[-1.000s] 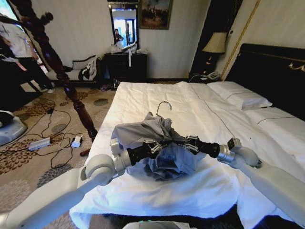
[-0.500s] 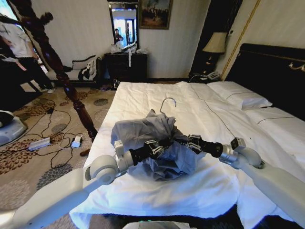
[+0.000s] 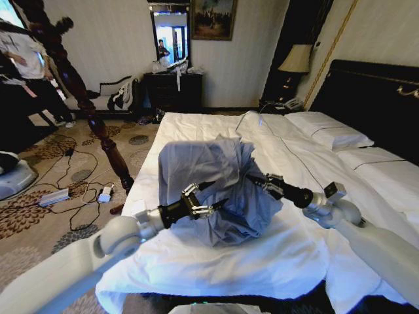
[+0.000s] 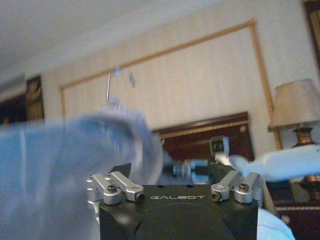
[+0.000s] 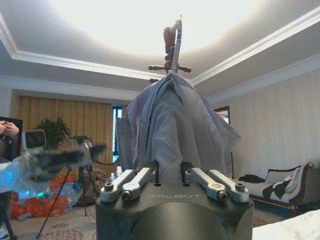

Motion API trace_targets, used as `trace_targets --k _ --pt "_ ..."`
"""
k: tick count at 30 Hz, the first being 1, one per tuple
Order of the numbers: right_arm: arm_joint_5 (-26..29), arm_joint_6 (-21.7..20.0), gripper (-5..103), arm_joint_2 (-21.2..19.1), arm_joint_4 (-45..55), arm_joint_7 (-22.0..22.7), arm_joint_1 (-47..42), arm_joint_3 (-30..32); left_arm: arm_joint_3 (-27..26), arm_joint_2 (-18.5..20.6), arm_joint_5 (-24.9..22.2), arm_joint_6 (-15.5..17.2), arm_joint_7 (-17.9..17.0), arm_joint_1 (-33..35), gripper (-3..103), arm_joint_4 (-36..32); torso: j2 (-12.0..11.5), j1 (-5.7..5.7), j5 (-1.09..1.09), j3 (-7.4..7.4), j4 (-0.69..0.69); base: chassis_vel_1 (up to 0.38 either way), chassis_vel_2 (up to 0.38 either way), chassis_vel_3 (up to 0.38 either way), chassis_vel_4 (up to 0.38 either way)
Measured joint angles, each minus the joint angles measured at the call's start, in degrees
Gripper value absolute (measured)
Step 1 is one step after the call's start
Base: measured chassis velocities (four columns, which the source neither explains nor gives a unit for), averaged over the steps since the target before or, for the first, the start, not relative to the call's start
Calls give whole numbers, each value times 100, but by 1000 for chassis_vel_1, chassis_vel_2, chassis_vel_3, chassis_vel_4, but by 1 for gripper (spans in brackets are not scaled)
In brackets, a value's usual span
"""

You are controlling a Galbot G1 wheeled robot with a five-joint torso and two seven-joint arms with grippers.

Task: Pick up the clothes from the bed and hang them on the clothes hanger.

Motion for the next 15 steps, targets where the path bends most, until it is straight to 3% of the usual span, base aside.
trace_targets --k 3,6,11,14,15 --pt "-77 30 18 10 -11 -47 -40 11 -263 153 -237 -241 235 -248 100 56 0 0 2 0 -2 0 0 0 0" --pt "-218 48 18 27 -10 -128 -45 8 -340 222 -457 -280 459 -493 100 213 0 0 2 0 -2 0 0 0 0" --pt "-644 158 18 -10 -4 -549 -37 -9 -313 337 -939 -271 1245 -1338 100 1151 0 0 0 0 -1 0 0 0 0" --pt "-730 185 18 -29 -4 -640 -40 -13 -222 386 -996 -269 1464 -1559 100 1395 0 1 0 0 -1 0 0 0 0" --pt "-816 203 18 -43 -5 -735 -38 -25 -83 468 -1078 -264 1776 -1818 100 1705 0 1 0 0 -2 0 0 0 0"
